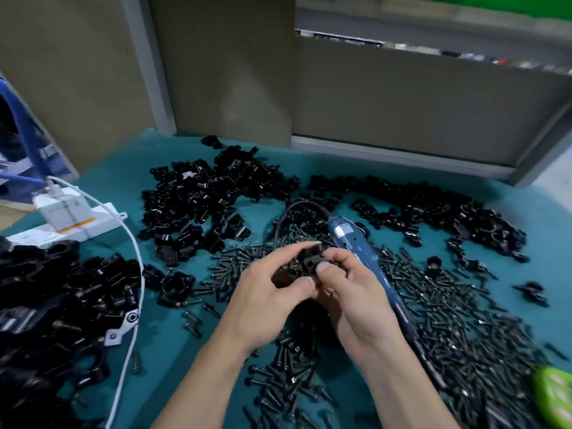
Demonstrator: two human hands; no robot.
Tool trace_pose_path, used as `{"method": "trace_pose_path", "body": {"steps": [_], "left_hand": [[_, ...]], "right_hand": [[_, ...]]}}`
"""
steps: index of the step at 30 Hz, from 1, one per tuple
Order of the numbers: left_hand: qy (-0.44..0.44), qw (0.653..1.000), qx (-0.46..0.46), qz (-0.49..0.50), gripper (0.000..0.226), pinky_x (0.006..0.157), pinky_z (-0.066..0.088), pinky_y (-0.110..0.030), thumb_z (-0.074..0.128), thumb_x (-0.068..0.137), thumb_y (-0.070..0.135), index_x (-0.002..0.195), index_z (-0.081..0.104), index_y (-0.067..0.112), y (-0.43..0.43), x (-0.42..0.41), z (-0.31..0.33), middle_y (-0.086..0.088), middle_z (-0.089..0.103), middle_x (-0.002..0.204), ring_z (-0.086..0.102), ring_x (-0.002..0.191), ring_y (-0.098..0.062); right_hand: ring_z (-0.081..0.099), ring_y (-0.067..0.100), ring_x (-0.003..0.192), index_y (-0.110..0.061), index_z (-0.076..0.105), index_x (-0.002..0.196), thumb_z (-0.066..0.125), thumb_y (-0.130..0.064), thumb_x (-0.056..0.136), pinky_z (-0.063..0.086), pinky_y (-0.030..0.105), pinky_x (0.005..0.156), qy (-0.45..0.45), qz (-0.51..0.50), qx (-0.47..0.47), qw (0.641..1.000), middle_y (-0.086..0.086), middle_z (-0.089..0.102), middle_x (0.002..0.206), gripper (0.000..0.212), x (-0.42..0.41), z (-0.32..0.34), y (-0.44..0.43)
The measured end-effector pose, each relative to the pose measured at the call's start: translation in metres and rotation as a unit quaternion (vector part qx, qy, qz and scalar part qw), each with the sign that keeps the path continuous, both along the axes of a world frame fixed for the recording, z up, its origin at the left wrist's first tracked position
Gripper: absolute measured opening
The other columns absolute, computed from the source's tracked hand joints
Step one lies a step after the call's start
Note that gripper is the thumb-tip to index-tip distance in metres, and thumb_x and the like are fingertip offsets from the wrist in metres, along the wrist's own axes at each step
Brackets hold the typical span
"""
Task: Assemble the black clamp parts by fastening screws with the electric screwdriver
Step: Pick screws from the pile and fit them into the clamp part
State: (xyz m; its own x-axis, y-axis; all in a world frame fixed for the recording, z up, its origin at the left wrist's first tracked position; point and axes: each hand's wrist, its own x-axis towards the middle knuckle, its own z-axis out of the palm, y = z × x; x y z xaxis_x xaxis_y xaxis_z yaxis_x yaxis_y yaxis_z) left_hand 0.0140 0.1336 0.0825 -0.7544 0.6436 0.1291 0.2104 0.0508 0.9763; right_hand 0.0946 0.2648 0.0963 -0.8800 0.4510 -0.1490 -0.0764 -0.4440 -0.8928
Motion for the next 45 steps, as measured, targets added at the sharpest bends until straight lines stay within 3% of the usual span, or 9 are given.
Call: {"method": "trace_pose_path", "body": {"steps": [5,13,19,24,30,35,38,42,45], "left_hand": [[-0.098,0.991,0.031,-0.083,0.024,0.09,0.055,-0.025,0.064,0.1,0.019,0.119,0.075,0.026,0.012,0.008,-0.007,-0.019,0.076,0.109,0.069,0.096,-0.015],[-0.218,0.97,0.055,-0.088,0.024,0.063,0.055,-0.025,0.061,0.102,0.017,0.115,0.08,0.027,0.021,0.013,-0.007,-0.011,0.078,0.1,0.061,0.076,-0.02],[-0.173,0.981,0.079,-0.041,0.034,0.075,0.061,-0.026,0.057,0.103,0.006,0.104,0.083,0.028,0.042,0.015,-0.011,-0.004,0.08,0.099,0.075,0.086,-0.012],[-0.129,0.989,0.066,0.024,0.041,0.072,0.06,-0.025,0.058,0.103,0.002,0.09,0.082,0.033,0.044,0.008,-0.017,-0.009,0.081,0.095,0.078,0.09,-0.027],[-0.142,0.989,0.044,0.024,0.041,0.07,0.06,-0.022,0.056,0.104,0.002,0.085,0.08,0.029,0.041,-0.004,-0.019,-0.009,0.081,0.092,0.079,0.085,-0.024],[-0.141,0.989,0.038,0.019,0.043,0.07,0.06,-0.022,0.056,0.104,0.002,0.086,0.08,0.032,0.043,-0.008,-0.021,-0.007,0.081,0.092,0.079,0.085,-0.023],[-0.129,0.991,0.03,0.018,0.043,0.07,0.059,-0.022,0.056,0.104,0.003,0.087,0.08,0.034,0.042,-0.008,-0.022,-0.006,0.081,0.092,0.079,0.087,-0.023],[-0.094,0.995,0.016,-0.005,0.041,0.072,0.058,-0.023,0.057,0.105,0.005,0.091,0.079,0.037,0.04,-0.007,-0.022,-0.003,0.081,0.093,0.078,0.089,-0.022],[-0.044,0.999,-0.005,-0.032,0.04,0.072,0.058,-0.025,0.059,0.104,0.006,0.094,0.078,0.039,0.04,-0.006,-0.02,0.001,0.081,0.095,0.077,0.091,-0.018]], "right_hand": [[0.068,0.021,0.063,-0.006,0.062,0.106,0.081,-0.016,0.078,0.056,0.027,0.059,0.01,-0.014,0.045,0.999,0.016,0.072,0.077,0.036,0.03,-0.012,0.003],[0.071,0.024,0.065,0.0,0.064,0.105,0.072,0.009,0.089,0.057,0.031,0.058,-0.033,-0.008,0.121,0.992,0.009,0.078,0.092,0.02,0.031,-0.017,0.004],[0.069,0.007,0.061,-0.042,0.078,0.087,0.066,-0.035,0.093,0.055,0.024,0.06,-0.145,-0.096,0.458,0.872,-0.018,0.073,0.069,0.015,0.031,0.005,0.025],[0.062,0.01,0.055,-0.022,0.071,0.067,0.059,-0.032,0.095,0.053,0.03,0.059,-0.192,-0.266,0.489,0.808,-0.009,0.07,0.061,0.033,0.0,0.009,0.071],[0.059,0.015,0.087,-0.028,0.075,0.122,0.064,-0.01,0.099,0.046,0.022,0.072,-0.346,-0.006,0.578,0.739,0.002,0.071,0.127,0.031,-0.063,0.0,0.154],[0.059,0.006,0.077,-0.021,0.078,0.115,0.073,-0.009,0.093,0.041,0.014,0.061,-0.321,0.01,0.586,0.744,-0.005,0.067,0.097,0.026,-0.082,-0.005,0.17],[0.065,0.018,0.093,-0.017,0.075,0.116,0.069,-0.006,0.095,0.046,0.017,0.068,-0.325,-0.035,0.559,0.762,0.0,0.067,0.103,0.025,-0.08,-0.002,0.166],[0.065,0.014,0.086,-0.027,0.074,0.112,0.066,-0.004,0.097,0.052,0.024,0.07,-0.201,-0.19,0.466,0.841,-0.007,0.068,0.103,0.029,-0.043,0.023,0.134],[0.071,0.01,0.088,-0.032,0.076,0.105,0.066,0.0,0.095,0.058,0.023,0.076,-0.046,-0.128,0.327,0.935,-0.007,0.076,0.101,0.035,-0.006,0.03,0.085]]}}
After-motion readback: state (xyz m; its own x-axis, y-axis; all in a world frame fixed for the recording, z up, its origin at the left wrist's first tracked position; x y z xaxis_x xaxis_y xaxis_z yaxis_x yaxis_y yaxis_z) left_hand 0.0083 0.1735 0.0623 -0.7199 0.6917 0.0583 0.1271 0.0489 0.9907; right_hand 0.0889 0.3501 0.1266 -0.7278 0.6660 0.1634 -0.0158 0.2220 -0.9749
